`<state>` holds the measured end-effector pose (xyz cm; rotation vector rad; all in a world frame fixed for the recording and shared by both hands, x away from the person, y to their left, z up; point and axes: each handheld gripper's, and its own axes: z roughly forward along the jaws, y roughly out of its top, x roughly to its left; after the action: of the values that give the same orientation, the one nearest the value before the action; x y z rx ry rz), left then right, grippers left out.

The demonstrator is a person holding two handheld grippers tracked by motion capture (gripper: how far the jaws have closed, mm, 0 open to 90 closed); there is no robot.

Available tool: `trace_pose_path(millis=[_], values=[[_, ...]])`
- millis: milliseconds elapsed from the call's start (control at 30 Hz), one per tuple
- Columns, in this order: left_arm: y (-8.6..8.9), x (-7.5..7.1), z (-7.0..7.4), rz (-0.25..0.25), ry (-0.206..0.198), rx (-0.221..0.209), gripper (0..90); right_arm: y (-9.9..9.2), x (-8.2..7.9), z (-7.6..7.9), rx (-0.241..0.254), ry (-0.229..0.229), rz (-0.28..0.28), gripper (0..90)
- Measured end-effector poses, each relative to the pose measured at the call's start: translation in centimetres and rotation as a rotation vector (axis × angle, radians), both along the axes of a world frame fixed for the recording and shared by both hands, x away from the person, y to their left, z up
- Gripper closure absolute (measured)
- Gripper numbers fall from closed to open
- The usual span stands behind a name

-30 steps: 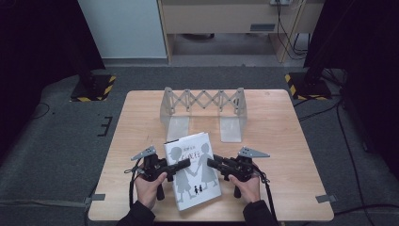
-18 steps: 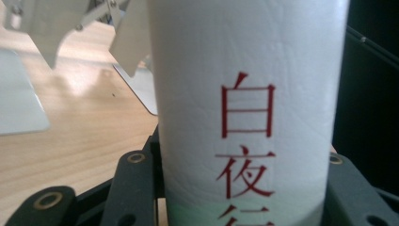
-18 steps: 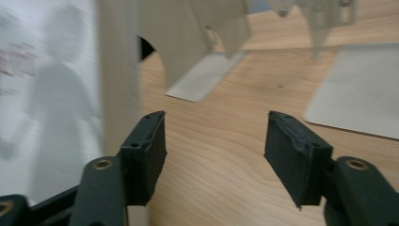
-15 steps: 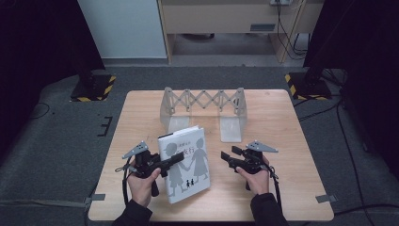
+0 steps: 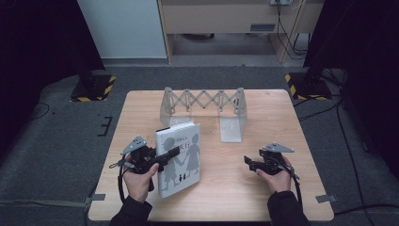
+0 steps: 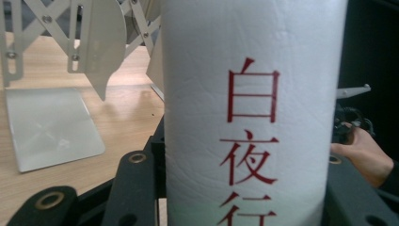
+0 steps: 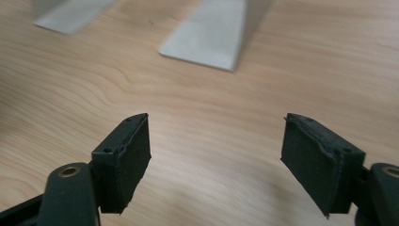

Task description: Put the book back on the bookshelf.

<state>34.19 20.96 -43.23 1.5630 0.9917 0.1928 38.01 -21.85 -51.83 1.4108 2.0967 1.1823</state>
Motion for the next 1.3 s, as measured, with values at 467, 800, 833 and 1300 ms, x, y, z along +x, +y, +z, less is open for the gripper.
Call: trace_pose_path(millis=[467, 800, 833, 1300], values=[[0.6, 1.5, 3.6, 0.09, -0.052, 0.055, 53.0, -3.4, -0.9, -1.9, -0.154, 0.032, -0.055, 18.1], [0.5, 3.8, 4.7, 0.149, -0.078, 0.067, 52.9, -3.4, -1.0, -2.0, -0.191, 0.043, -0.044, 11.7], [0.5, 4.1, 4.7, 0.154, -0.078, 0.068, 52.9, -3.4, -1.0, -2.0, -0.192, 0.044, -0.046, 11.3], [0.3, 8.0, 5.3, 0.24, -0.095, 0.1, 52.9, -3.4, -0.8, -2.1, -0.193, 0.066, -0.053, 3.6]])
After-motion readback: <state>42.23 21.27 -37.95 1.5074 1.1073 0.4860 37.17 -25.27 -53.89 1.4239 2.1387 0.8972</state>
